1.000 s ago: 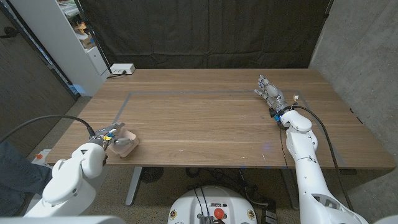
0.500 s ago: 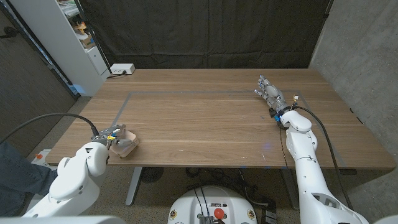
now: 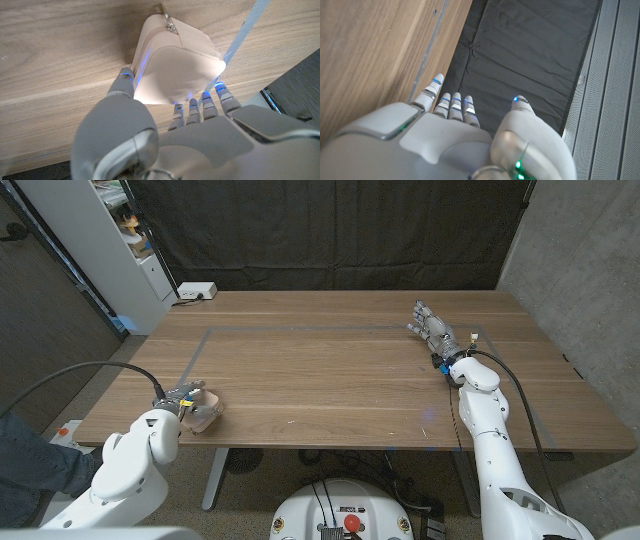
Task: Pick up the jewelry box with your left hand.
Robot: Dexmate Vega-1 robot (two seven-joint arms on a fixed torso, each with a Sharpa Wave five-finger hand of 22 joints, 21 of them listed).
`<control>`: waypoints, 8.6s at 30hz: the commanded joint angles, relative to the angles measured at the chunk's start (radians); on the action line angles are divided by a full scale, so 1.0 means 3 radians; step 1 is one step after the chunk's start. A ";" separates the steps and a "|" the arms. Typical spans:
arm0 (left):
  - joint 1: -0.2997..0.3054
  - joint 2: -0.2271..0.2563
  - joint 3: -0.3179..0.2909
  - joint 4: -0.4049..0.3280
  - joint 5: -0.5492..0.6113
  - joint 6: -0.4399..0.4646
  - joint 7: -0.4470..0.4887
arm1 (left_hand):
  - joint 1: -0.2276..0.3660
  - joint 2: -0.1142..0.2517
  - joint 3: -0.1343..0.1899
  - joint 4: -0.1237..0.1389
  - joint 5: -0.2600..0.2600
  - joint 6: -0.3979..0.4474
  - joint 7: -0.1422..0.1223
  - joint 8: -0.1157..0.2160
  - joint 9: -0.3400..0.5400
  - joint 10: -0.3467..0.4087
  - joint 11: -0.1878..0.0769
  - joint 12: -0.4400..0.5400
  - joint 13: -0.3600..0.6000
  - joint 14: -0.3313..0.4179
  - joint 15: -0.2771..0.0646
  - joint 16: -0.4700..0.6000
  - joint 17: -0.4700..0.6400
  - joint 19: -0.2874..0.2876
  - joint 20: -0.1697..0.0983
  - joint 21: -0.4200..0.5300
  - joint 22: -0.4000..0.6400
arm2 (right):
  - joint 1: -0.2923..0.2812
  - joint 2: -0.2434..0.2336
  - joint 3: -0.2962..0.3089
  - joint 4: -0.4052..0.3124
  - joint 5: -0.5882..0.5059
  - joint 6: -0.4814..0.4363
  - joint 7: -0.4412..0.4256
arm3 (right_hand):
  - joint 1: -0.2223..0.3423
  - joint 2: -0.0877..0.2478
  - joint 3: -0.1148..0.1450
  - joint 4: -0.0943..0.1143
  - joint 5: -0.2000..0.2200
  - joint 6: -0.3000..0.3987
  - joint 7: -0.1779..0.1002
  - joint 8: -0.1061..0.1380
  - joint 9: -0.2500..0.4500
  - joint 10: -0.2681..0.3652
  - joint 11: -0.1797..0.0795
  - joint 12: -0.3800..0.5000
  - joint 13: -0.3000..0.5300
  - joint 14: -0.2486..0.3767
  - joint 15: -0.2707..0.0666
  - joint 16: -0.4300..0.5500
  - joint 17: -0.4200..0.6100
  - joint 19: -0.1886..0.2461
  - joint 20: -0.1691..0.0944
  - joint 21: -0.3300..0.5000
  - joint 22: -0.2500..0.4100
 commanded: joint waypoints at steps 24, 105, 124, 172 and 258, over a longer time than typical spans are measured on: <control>-0.0169 -0.0222 0.0144 0.0160 -0.0566 -0.0151 0.0640 | 0.0962 0.0297 0.0194 -0.0019 -0.0127 0.0290 0.0065 0.0149 0.0050 0.0228 -0.0108 0.0216 0.0169 0.0413 -0.0092 0.0264 0.0176 0.1266 0.0010 0.0508 0.0016 | 0.0113 -0.0052 -0.0015 0.0180 0.0019 0.0043 0.0020 | -0.0013 -0.0015 -0.0017 -0.0023 0.0019 0.0019 -0.0023 -0.0002 0.0004 0.0005 0.0002 -0.0013 0.0006 0.0010 0.0012 0.0005 -0.0002 0.0016 0.0034 -0.0013 0.0020; -0.0063 0.0130 -0.0274 -0.0260 -0.0753 -0.0024 0.0505 | 0.0981 0.0332 0.0030 0.0042 -0.0092 0.0382 0.0086 0.0143 0.0065 0.0252 -0.0120 0.0267 0.0261 0.0461 -0.0117 0.0369 0.0307 0.1267 0.0021 0.0471 -0.0022 | 0.0015 0.0018 0.0012 -0.0001 0.0060 0.0087 -0.0022 | -0.0017 0.0000 -0.0032 -0.0042 0.0035 0.0018 -0.0022 0.0000 0.0003 0.0023 0.0003 -0.0008 0.0006 0.0058 0.0030 0.0023 0.0001 0.0064 0.0025 -0.0010 0.0021; -0.0001 0.0180 -0.0358 -0.0407 -0.0601 -0.0006 0.0388 | 0.0997 0.0340 0.0005 0.0041 -0.0089 0.0426 0.0086 0.0150 0.0068 0.0283 -0.0118 0.0286 0.0279 0.0495 -0.0117 0.0393 0.0321 0.1266 0.0022 0.0464 -0.0022 | -0.0018 0.0037 0.0043 -0.0049 0.0094 0.0088 -0.0014 | -0.0012 0.0002 -0.0034 -0.0051 0.0039 0.0016 -0.0026 0.0000 0.0003 0.0025 0.0010 -0.0008 0.0006 0.0060 0.0037 0.0022 0.0001 0.0074 0.0032 -0.0010 0.0021; 0.0044 0.0049 -0.0708 -0.0691 -0.0175 -0.0145 0.0013 | 0.0959 0.0406 -0.0070 0.0074 -0.0084 0.0467 0.0094 0.0139 0.0075 0.0308 -0.0125 0.0312 0.0324 0.0535 -0.0118 0.0427 0.0350 0.1273 0.0022 0.0457 -0.0016 | -0.0022 0.0061 0.0063 -0.0086 0.0082 0.0076 -0.0054 | -0.0016 0.0008 -0.0043 -0.0061 0.0042 0.0016 -0.0027 0.0000 0.0003 0.0044 0.0012 -0.0004 0.0006 0.0081 0.0031 0.0027 0.0003 0.0096 0.0033 -0.0009 0.0021; -0.0133 -0.0440 -0.1034 -0.0693 0.0259 -0.0681 -0.0612 | 0.0901 0.0433 -0.0072 0.0078 -0.0052 0.0493 0.0100 0.0113 0.0082 0.0298 -0.0136 0.0312 0.0374 0.0558 -0.0119 0.0366 0.0344 0.1228 0.0023 0.0423 -0.0014 | -0.0112 0.0136 0.0038 -0.0213 0.0015 0.0004 -0.0125 | -0.0016 0.0020 -0.0055 -0.0080 0.0043 0.0035 -0.0033 0.0004 0.0003 0.0064 0.0016 -0.0005 0.0005 0.0103 0.0027 0.0027 0.0005 0.0107 0.0032 -0.0017 0.0022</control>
